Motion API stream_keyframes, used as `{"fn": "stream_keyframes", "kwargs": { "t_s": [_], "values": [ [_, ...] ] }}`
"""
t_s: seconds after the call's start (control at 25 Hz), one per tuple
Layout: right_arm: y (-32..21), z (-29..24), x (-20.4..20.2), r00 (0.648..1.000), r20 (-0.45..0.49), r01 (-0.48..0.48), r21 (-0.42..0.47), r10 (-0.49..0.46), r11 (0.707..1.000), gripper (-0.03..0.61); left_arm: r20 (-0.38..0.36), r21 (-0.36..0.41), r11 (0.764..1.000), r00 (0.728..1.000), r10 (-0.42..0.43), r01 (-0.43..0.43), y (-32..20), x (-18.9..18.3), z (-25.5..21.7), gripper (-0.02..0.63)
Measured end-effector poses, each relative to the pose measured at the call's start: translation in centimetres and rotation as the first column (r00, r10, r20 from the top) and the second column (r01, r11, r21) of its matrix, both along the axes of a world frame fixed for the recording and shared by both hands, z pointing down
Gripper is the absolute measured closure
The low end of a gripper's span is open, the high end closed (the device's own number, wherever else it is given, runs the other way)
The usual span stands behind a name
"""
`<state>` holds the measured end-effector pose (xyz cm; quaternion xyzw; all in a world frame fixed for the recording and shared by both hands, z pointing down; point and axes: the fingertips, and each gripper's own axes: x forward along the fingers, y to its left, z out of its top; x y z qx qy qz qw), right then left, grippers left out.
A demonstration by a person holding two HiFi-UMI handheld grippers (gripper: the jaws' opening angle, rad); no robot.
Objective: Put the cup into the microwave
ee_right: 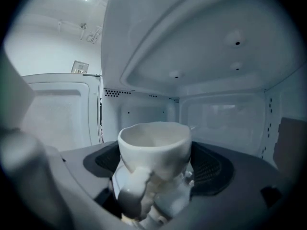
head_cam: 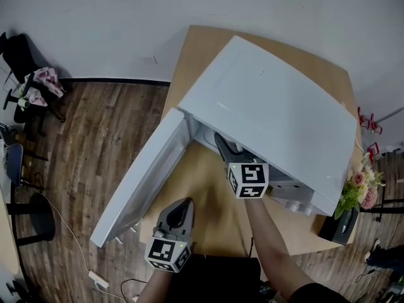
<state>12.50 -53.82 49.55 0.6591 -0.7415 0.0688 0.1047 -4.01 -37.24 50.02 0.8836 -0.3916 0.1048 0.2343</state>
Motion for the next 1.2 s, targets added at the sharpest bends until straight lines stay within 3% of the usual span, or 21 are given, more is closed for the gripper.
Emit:
{"fn": "stream_keyframes", "kwargs": {
  "t_s": [0.44,1.2],
  "values": [
    [-0.5,0.9,0.8,0.998,0.063,-0.014,-0.042,0.016,0.999,0.143,0.003,-0.009,1.000,1.000,-0.001,0.001,0.2,0.2,0.3,0.607],
    [0.6,0.4,0.7,1.000,0.003,-0.017,-0.014,0.017,1.000,0.141,-0.006,0.000,1.000,1.000,0.016,-0.016,1.5,0.5,-0.1,0.607]
  ]
}}
